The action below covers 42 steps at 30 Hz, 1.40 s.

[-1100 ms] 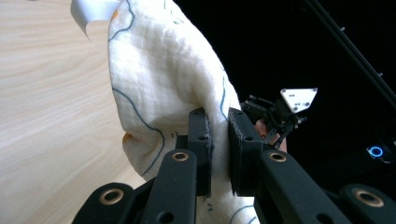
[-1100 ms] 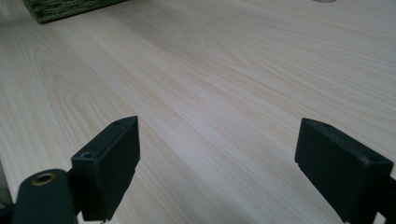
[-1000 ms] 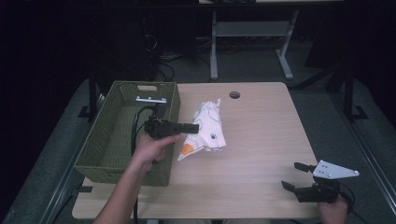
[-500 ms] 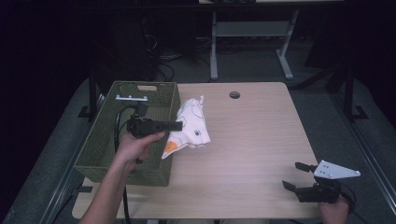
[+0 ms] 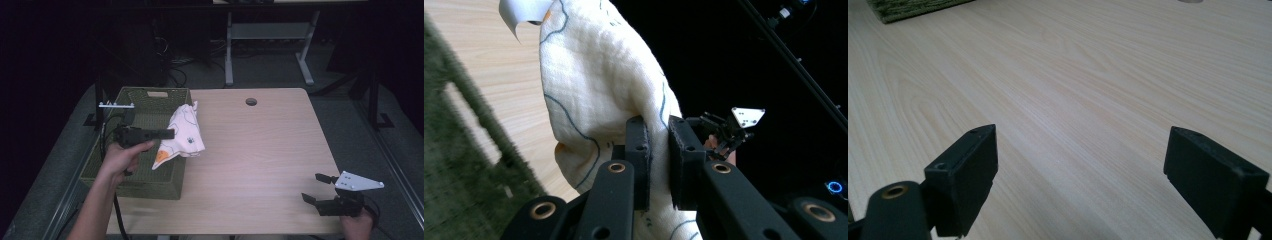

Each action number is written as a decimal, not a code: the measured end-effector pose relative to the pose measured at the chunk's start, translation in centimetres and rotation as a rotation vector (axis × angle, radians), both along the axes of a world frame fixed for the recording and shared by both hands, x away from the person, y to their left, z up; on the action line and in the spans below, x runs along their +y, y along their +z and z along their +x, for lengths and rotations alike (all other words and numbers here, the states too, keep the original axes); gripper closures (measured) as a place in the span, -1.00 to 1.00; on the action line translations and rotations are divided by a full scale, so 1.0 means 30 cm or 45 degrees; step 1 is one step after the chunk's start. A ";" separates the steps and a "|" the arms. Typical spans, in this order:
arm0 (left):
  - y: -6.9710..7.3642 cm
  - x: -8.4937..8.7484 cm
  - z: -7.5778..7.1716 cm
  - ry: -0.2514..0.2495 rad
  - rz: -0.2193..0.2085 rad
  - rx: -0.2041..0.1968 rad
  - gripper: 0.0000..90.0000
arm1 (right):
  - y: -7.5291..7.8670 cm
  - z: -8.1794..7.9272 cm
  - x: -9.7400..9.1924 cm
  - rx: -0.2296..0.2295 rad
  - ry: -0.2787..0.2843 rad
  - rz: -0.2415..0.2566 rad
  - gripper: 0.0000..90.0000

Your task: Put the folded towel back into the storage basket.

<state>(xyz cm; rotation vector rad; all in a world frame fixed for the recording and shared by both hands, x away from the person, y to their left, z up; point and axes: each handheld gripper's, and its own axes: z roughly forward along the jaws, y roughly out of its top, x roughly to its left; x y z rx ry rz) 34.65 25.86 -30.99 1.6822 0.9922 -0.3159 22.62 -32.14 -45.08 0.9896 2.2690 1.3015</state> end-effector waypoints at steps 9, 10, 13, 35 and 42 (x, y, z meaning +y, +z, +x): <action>-0.010 0.090 0.003 0.028 0.019 0.002 0.81 | -0.002 0.001 0.003 0.003 -0.006 -0.009 -0.70; -0.010 0.096 0.003 0.029 0.024 0.004 0.81 | -0.002 0.002 0.004 0.007 -0.003 -0.014 -0.70; -0.016 0.119 0.008 0.035 0.033 0.004 0.81 | -0.001 0.003 0.005 0.004 0.001 -0.020 -0.70; -0.080 0.264 0.051 0.060 0.151 0.060 0.80 | -0.008 -0.002 0.003 0.006 -0.022 -0.015 -0.70; -0.093 0.268 0.061 0.054 0.226 0.066 0.80 | -0.011 0.002 0.014 0.012 -0.009 -0.031 -0.70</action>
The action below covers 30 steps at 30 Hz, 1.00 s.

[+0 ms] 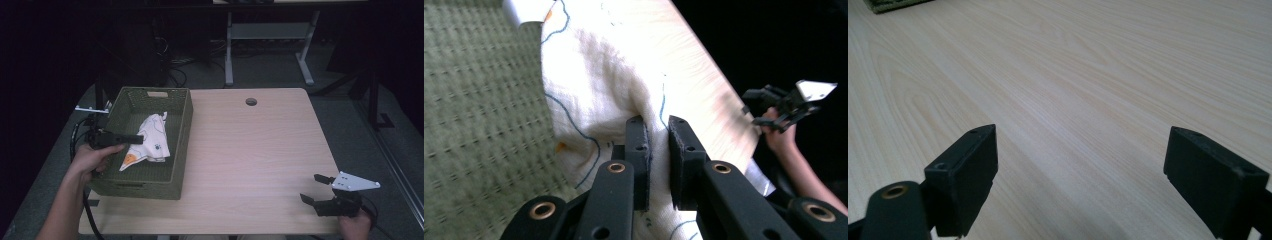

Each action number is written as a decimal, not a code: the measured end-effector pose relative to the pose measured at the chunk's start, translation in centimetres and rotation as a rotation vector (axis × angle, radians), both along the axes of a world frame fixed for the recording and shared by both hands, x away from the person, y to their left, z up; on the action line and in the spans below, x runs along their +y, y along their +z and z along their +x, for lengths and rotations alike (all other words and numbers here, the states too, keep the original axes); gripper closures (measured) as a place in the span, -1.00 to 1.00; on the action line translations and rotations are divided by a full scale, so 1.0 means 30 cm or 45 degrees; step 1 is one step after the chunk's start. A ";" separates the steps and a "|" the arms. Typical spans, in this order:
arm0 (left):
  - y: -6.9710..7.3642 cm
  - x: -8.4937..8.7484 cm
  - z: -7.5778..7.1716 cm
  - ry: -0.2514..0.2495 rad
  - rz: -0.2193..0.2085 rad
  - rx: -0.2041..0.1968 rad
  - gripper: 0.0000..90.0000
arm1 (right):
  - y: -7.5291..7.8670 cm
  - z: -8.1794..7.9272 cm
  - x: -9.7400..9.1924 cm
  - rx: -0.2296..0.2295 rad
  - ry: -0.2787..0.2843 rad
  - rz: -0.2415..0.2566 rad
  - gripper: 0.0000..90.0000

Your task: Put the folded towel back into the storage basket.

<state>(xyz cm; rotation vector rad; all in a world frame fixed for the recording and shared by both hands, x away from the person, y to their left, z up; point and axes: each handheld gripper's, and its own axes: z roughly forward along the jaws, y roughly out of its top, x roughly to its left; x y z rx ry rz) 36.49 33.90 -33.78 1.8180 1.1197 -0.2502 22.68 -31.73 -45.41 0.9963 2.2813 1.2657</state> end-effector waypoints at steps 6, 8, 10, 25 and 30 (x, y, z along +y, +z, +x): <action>-0.017 -0.027 0.040 -0.047 0.225 0.020 0.80 | -0.001 0.004 -0.006 -0.001 -0.004 0.002 -0.70; -0.019 -0.035 0.050 -0.065 0.269 0.003 0.80 | -0.002 0.004 -0.009 0.004 -0.006 0.004 -0.70; -0.020 -0.044 0.063 -0.087 0.342 -0.022 0.80 | -0.003 0.005 -0.009 0.005 -0.005 0.001 -0.70; -0.087 -0.114 0.109 -0.069 0.709 -0.049 0.26 | -0.004 0.009 -0.001 0.009 0.012 -0.007 -0.70; -0.139 -0.153 0.117 -0.150 0.763 0.019 0.26 | -0.004 0.011 0.000 0.008 0.017 -0.008 -0.70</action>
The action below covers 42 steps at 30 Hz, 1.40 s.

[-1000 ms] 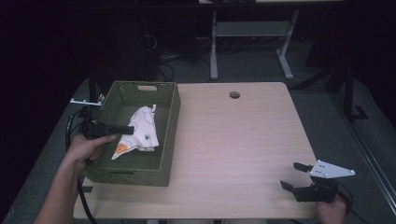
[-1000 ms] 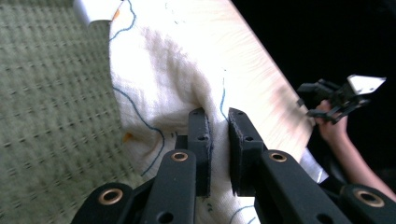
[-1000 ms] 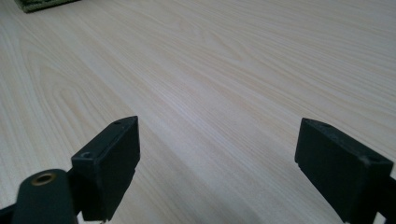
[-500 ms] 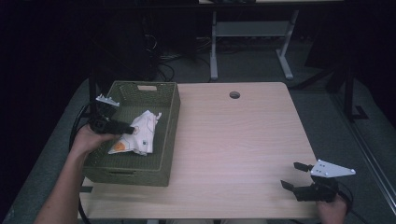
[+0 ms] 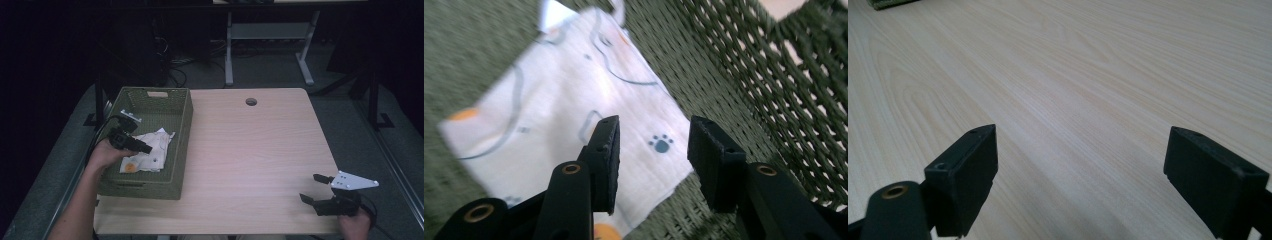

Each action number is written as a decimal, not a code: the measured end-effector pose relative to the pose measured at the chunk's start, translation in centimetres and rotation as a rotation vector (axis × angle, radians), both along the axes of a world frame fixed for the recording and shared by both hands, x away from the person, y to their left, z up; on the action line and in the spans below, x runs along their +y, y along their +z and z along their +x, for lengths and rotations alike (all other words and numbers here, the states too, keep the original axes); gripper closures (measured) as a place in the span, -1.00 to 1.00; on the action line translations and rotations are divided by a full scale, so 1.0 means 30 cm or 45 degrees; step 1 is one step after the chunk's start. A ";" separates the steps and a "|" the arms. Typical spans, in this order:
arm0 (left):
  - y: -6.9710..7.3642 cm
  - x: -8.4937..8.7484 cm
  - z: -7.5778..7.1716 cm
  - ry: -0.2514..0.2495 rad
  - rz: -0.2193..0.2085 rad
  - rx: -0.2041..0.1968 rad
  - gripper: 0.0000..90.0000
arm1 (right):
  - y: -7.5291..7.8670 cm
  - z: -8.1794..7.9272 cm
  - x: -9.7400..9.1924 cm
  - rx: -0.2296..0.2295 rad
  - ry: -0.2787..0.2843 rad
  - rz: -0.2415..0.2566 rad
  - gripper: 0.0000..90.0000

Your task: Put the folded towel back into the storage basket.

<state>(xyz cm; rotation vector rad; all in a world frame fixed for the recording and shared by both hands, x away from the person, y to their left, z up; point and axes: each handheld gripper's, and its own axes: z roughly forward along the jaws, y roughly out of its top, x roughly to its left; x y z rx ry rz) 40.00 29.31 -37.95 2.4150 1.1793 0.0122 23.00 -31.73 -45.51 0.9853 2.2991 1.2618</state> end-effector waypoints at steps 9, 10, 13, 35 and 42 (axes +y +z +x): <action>-0.107 -0.093 0.024 -0.095 0.130 0.176 0.23 | 0.003 -0.002 -0.002 0.000 0.002 0.002 -0.70; -0.118 -0.101 0.027 -0.099 0.159 0.192 0.20 | 0.004 -0.003 -0.004 -0.004 0.002 0.006 -0.70; -0.146 -0.118 0.035 -0.116 0.230 0.210 0.19 | 0.005 -0.003 -0.006 -0.002 0.002 0.008 -0.70; -0.078 -0.092 0.032 -0.017 0.127 0.148 0.33 | 0.010 -0.009 -0.006 -0.014 0.003 0.013 -0.70; -0.093 -0.035 0.074 0.166 0.235 0.054 0.55 | 0.010 -0.008 -0.007 -0.014 -0.002 0.014 -0.70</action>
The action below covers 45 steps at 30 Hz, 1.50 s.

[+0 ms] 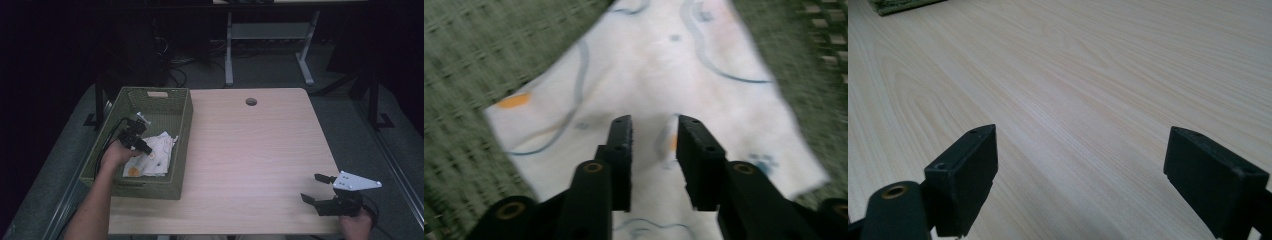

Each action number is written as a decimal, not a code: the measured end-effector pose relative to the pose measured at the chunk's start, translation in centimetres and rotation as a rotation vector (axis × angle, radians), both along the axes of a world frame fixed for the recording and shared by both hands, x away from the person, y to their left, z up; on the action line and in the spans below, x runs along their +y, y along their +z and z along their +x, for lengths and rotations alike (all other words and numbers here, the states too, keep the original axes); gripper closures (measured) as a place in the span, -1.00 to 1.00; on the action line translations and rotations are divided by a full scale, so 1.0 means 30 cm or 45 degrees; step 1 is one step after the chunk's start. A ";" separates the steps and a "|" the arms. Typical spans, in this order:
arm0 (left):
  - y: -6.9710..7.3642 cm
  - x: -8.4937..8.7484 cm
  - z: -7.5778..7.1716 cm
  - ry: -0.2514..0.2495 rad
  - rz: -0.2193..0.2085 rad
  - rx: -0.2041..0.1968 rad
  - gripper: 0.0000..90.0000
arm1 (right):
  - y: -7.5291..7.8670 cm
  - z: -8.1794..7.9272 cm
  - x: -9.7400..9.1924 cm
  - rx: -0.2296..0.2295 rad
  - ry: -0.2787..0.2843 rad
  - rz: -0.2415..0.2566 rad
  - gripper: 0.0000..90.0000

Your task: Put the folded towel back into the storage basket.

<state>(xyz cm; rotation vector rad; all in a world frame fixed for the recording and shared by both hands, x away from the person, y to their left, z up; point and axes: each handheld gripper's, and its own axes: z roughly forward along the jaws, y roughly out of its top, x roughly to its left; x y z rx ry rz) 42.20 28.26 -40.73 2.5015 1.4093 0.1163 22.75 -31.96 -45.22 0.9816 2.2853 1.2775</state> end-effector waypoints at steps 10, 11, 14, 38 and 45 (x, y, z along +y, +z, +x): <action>-0.020 0.012 0.022 0.019 -0.025 0.033 0.59 | 0.000 -0.002 -0.010 -0.005 -0.009 0.012 -0.70; -0.020 0.012 0.022 0.019 -0.025 0.033 0.60 | 0.000 -0.001 -0.009 -0.004 -0.009 0.014 -0.70; 0.012 0.014 0.011 -0.011 -0.098 0.013 0.76 | 0.000 0.002 -0.007 -0.006 -0.005 0.016 -0.70; 0.109 0.046 -0.066 0.028 -0.283 -0.148 0.31 | -0.005 0.007 -0.008 -0.004 -0.006 0.031 -0.70; 0.142 0.069 -0.110 0.054 -0.463 -0.226 0.10 | -0.005 0.008 -0.007 -0.003 -0.003 0.034 -0.70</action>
